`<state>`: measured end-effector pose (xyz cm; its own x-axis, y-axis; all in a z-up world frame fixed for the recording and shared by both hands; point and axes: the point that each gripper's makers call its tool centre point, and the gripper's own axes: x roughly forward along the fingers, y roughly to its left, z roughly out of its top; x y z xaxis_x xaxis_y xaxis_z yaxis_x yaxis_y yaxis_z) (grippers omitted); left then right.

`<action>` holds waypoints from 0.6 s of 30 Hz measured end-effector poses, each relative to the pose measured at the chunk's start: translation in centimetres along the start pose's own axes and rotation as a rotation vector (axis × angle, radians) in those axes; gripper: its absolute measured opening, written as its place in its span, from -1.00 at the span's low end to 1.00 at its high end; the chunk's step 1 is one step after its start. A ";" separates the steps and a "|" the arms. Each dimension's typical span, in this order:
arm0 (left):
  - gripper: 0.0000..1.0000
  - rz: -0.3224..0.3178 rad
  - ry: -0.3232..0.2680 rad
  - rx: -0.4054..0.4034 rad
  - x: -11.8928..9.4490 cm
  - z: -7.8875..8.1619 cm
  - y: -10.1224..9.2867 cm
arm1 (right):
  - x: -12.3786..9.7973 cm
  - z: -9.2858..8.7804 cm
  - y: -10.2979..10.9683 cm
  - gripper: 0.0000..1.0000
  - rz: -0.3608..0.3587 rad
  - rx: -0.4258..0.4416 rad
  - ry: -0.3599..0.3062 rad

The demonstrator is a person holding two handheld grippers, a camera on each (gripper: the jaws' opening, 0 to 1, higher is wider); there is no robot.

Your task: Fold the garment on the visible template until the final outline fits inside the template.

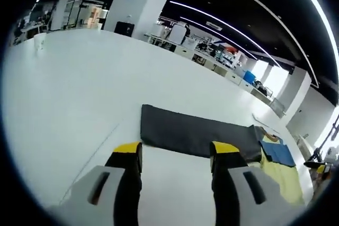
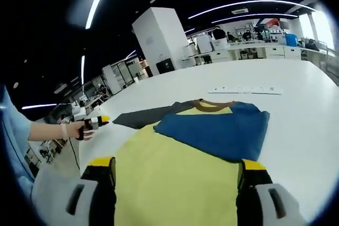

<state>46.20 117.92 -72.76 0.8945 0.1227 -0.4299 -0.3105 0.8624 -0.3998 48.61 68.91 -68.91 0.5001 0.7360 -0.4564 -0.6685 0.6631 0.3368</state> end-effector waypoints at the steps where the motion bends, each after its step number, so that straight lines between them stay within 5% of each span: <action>1: -0.04 0.012 0.002 -0.015 0.2 0.0 0.3 | -0.1 0.0 -0.1 0.92 -0.003 0.001 0.001; 11: -0.18 0.042 0.001 -0.086 3.6 0.4 3.0 | -1.8 0.3 -2.5 0.89 -0.065 0.045 -0.032; 18: -0.72 0.127 -0.009 -0.136 3.9 0.2 5.4 | -2.4 -0.4 -3.3 0.87 -0.087 0.065 -0.036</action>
<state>48.04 123.19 -76.38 0.8478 0.2314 -0.4771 -0.4613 0.7656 -0.4485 49.38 64.93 -69.31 0.5752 0.6788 -0.4565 -0.5853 0.7314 0.3500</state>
